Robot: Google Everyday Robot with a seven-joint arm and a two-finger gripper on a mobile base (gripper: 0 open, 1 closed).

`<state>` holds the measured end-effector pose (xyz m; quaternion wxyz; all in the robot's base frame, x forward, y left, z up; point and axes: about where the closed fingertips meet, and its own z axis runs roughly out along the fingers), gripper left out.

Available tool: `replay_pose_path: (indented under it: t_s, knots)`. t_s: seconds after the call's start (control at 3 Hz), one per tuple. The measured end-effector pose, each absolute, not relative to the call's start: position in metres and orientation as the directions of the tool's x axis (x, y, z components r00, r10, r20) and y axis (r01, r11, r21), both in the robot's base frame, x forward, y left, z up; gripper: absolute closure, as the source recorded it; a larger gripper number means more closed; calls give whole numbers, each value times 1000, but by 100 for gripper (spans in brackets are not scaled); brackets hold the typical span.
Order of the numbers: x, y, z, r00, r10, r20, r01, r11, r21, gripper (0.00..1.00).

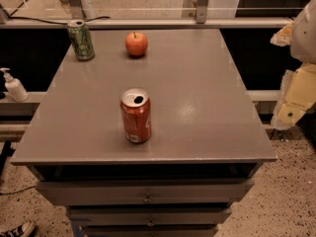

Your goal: Knock coke can over

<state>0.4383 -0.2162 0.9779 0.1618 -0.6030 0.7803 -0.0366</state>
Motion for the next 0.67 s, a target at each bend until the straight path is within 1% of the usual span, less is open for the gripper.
replay_pose_path:
  t_s: [0.67]
  knots:
    - [446,-220,984,-200,-957,-209,-930,253,-268,0]
